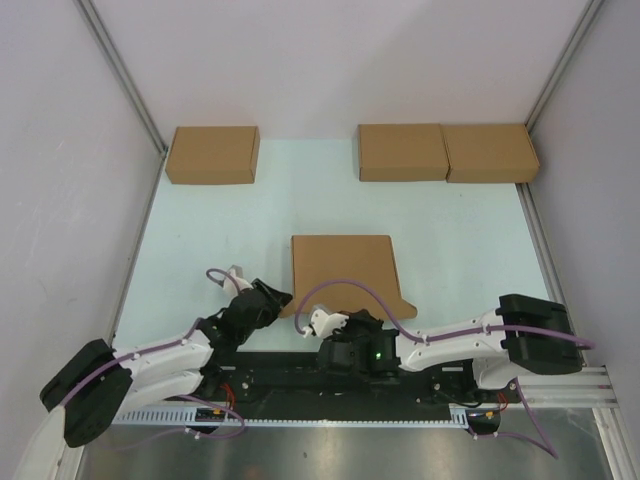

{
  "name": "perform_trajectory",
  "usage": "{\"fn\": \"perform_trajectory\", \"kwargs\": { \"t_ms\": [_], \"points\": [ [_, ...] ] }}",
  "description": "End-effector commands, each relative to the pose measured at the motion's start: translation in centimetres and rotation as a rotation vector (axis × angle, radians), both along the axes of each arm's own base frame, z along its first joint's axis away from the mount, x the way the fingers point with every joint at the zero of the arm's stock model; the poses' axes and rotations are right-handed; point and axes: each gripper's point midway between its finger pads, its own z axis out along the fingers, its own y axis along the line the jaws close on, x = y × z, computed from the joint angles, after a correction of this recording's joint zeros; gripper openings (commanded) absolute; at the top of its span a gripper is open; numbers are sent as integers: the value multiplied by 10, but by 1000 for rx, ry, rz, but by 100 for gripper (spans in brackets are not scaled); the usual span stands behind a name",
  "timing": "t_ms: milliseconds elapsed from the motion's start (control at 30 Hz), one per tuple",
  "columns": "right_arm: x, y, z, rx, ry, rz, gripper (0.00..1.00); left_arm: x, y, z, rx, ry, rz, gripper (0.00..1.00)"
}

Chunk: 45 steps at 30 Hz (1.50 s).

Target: Fold the paper box

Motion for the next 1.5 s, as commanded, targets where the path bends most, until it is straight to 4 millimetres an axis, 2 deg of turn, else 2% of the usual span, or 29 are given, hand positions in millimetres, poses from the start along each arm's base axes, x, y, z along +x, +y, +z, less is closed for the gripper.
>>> {"fn": "perform_trajectory", "kwargs": {
  "t_ms": [0, 167, 300, 433, 467, 567, 633, 667, 700, 767, 833, 900, 1033, 1167, 1300, 1467],
  "points": [
    [-5, 3, -5, 79, 73, -23, 0, -31, -20, -17, -127, 71, -52, 47],
    [-5, 3, -6, 120, 136, -54, 0, -18, -25, 10, -213, -76, -58, 49],
    [-8, 6, -6, 167, 219, -59, 0, -5, -40, 49, -284, -210, -92, 50],
    [-9, 10, -1, 215, 274, -58, 1, -1, -49, 66, -320, -268, -124, 50],
    [-9, 11, 1, 228, 283, -56, 2, 4, -56, 82, -348, -298, -131, 51],
    [-11, 13, 4, 265, 324, -59, 4, 9, -67, 100, -391, -345, -158, 51],
    [-7, 14, 8, 296, 337, -74, 6, 12, -72, 105, -399, -360, -167, 51],
    [-7, 14, 10, 308, 350, -73, 7, 16, -77, 116, -420, -385, -170, 51],
    [-6, 14, 12, 319, 351, -75, 8, 18, -80, 114, -412, -379, -174, 51],
    [-2, 13, 16, 339, 362, -88, 11, 21, -90, 125, -435, -396, -197, 52],
    [1, 11, 22, 352, 352, -91, 16, 24, -97, 127, -443, -402, -213, 52],
    [4, 6, 26, 344, 330, -105, 25, 26, -101, 125, -440, -393, -220, 52],
    [8, -1, 38, 355, 302, -128, 38, 27, -91, 112, -387, -373, -196, 52],
    [12, -12, 42, 351, 281, -166, 45, 28, -62, 98, -203, -365, -145, 53],
    [15, -17, 46, 366, 263, -189, 50, 32, -29, 101, -42, -408, -77, 55],
    [15, -22, 66, 434, 245, -205, 57, 26, 10, 106, 77, -427, 9, 56]
  ]
}}
